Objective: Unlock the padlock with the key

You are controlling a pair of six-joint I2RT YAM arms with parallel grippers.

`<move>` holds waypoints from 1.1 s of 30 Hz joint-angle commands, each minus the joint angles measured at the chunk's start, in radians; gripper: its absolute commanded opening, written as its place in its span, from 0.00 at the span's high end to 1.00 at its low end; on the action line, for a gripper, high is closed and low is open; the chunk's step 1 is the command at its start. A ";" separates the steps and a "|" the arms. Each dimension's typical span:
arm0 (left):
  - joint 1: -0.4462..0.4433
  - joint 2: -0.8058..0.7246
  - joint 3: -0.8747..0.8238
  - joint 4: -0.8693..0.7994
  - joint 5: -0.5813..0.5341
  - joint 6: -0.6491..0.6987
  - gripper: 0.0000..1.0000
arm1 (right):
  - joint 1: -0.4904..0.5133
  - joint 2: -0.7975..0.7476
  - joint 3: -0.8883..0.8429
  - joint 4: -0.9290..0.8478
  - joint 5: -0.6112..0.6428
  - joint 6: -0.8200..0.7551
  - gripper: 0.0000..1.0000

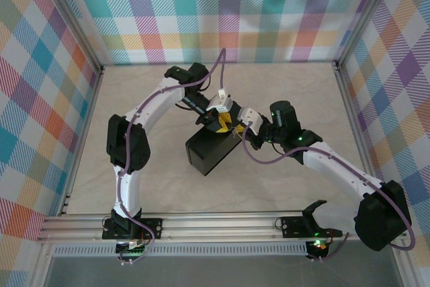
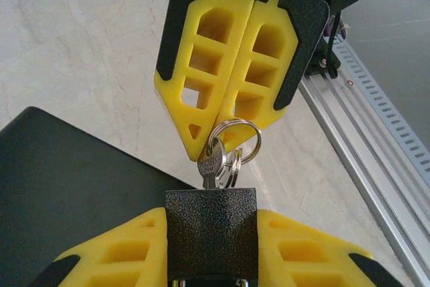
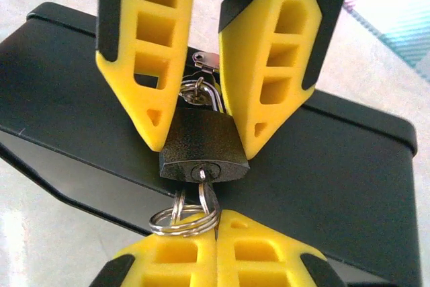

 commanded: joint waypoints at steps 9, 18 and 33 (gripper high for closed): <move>0.010 -0.056 -0.036 0.194 0.060 -0.081 0.48 | 0.003 0.056 0.082 -0.198 0.022 0.094 0.65; 0.085 -0.125 -0.040 0.268 0.094 -0.209 0.48 | -0.009 -0.012 0.087 -0.127 -0.034 0.162 0.57; 0.103 -0.352 -0.370 0.686 -0.484 -0.963 0.52 | 0.009 0.077 0.193 -0.119 -0.120 0.033 0.45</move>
